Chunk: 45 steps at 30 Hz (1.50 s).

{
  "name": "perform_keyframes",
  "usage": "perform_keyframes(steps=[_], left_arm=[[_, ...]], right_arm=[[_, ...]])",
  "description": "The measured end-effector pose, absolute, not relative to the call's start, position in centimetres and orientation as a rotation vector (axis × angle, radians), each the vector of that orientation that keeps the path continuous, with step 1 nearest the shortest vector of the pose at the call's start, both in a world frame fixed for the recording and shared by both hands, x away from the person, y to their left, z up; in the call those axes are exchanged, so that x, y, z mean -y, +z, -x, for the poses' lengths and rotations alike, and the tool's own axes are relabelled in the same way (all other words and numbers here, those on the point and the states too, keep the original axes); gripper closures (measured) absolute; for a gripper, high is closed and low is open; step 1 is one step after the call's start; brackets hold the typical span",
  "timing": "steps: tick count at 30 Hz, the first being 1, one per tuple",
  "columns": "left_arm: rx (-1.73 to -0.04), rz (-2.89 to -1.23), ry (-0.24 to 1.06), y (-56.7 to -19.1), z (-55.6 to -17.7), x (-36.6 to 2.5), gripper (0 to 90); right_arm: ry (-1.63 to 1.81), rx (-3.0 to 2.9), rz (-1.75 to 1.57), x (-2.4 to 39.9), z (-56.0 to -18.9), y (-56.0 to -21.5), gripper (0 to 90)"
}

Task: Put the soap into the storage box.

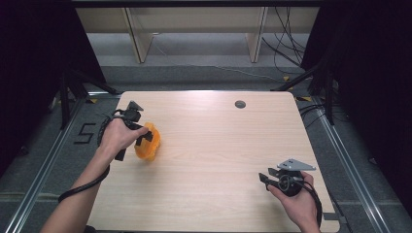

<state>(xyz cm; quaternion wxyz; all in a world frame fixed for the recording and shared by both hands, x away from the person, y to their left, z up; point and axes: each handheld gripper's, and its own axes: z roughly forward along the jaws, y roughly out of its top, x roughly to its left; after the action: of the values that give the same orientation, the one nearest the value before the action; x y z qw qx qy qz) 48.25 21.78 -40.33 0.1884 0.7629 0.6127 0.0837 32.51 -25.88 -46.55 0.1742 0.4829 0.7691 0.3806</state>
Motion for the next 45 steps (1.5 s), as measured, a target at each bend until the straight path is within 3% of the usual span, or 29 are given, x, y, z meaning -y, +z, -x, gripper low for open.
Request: perform_keyframes(steps=[24,32,45], left_arm=[[-1.633,-2.096,0.28,-38.1,-43.7,-22.7,38.4],[-1.526,-2.107,0.328,-37.3,-41.5,-23.8,38.4],[-1.424,-2.093,0.36,-39.1,-38.3,-26.1,39.8]], right_arm=[[1.085,-2.177,-1.367,25.9,-32.5,-46.5,54.9],[1.086,-2.181,-1.371,25.8,-32.5,-46.5,54.7],[1.089,-2.178,-1.368,25.9,-32.5,-46.6,54.5]])
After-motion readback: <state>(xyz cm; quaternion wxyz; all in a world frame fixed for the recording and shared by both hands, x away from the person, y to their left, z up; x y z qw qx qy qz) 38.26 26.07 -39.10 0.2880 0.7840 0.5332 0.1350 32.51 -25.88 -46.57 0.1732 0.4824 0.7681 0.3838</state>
